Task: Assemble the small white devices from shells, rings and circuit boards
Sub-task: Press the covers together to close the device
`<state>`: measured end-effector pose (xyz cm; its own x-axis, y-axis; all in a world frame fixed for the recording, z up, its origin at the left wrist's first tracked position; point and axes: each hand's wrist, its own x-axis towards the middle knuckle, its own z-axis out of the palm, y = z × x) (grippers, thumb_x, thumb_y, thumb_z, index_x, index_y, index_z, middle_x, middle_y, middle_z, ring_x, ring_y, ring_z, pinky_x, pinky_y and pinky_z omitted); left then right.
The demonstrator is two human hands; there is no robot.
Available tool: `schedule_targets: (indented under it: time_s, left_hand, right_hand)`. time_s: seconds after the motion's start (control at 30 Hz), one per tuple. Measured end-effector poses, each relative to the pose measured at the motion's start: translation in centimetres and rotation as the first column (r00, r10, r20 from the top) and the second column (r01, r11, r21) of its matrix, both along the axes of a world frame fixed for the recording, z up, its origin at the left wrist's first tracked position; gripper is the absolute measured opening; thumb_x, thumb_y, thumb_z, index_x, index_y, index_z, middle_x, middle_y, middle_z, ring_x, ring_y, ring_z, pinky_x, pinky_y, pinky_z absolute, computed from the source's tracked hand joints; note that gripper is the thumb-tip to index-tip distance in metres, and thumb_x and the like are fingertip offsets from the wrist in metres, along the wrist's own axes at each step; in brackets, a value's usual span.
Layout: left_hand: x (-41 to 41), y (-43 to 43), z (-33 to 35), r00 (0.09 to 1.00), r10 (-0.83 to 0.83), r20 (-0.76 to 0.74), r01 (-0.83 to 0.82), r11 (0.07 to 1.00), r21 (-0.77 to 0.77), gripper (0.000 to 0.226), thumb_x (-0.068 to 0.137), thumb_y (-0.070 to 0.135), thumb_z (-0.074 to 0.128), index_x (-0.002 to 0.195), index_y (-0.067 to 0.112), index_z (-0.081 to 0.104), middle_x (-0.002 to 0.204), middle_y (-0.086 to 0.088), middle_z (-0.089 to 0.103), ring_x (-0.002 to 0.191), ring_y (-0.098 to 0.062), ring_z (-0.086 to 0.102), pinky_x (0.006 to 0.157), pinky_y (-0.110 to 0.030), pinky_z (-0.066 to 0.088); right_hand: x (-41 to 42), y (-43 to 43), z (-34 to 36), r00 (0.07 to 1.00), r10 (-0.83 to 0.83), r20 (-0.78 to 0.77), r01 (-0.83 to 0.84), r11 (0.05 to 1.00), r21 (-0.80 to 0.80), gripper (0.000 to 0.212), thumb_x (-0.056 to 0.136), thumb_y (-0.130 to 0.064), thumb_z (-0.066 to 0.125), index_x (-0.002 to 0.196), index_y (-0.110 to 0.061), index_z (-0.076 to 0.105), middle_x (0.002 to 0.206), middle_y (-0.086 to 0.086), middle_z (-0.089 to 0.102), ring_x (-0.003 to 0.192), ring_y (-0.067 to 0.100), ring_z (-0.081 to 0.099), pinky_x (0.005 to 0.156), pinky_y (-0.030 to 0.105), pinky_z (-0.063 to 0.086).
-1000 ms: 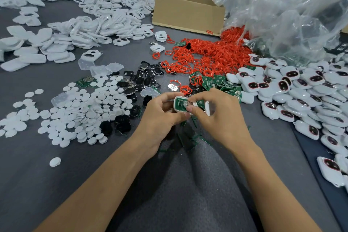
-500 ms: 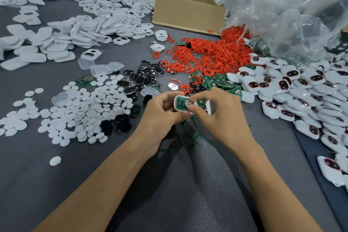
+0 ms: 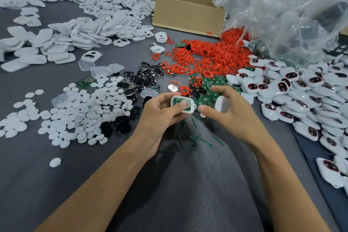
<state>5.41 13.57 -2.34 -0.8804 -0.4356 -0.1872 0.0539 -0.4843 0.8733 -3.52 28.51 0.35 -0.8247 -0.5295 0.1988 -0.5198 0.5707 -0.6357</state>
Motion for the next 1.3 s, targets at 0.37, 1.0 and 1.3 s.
schedule_targets:
  time_s: [0.37, 1.0, 1.3]
  left_hand:
    - [0.1, -0.4, 0.0, 0.998, 0.055, 0.003, -0.055, 0.998, 0.013, 0.022, 0.085, -0.008, 0.063, 0.106, 0.0, 0.063, 0.099, -0.016, 0.071, 0.085, -0.019, 0.072, 0.072, -0.023, 0.059]
    - [0.2, 0.0, -0.5, 0.998, -0.062, 0.01, 0.063, 0.997, -0.05, 0.043, 0.076, -0.019, 0.066, 0.111, 0.006, 0.063, 0.109, -0.014, 0.071, 0.103, -0.025, 0.067, 0.089, -0.031, 0.057]
    - [0.3, 0.3, -0.4, 0.994, -0.106, 0.011, 0.106, 0.993, -0.054, 0.043, 0.079, -0.023, 0.058, 0.113, 0.002, 0.062, 0.106, -0.015, 0.071, 0.094, -0.019, 0.067, 0.085, -0.028, 0.058]
  right_hand:
    - [0.1, 1.2, 1.1, 0.922, 0.297, 0.25, -0.323, 0.944, 0.07, 0.039, 0.07, -0.006, 0.083, 0.104, -0.017, 0.068, 0.079, -0.003, 0.064, 0.066, 0.007, 0.055, 0.064, 0.019, 0.045]
    - [0.7, 0.4, 1.1, 0.965, 0.202, -0.166, -0.223, 0.967, -0.124, 0.034, 0.073, -0.008, 0.079, 0.104, -0.016, 0.07, 0.097, -0.006, 0.068, 0.087, 0.007, 0.062, 0.075, 0.022, 0.052]
    - [1.2, -1.7, -0.5, 0.936, 0.299, -0.186, -0.311, 0.95, -0.034, 0.033, 0.078, -0.011, 0.076, 0.11, -0.014, 0.069, 0.104, 0.0, 0.065, 0.097, 0.013, 0.058, 0.081, 0.033, 0.049]
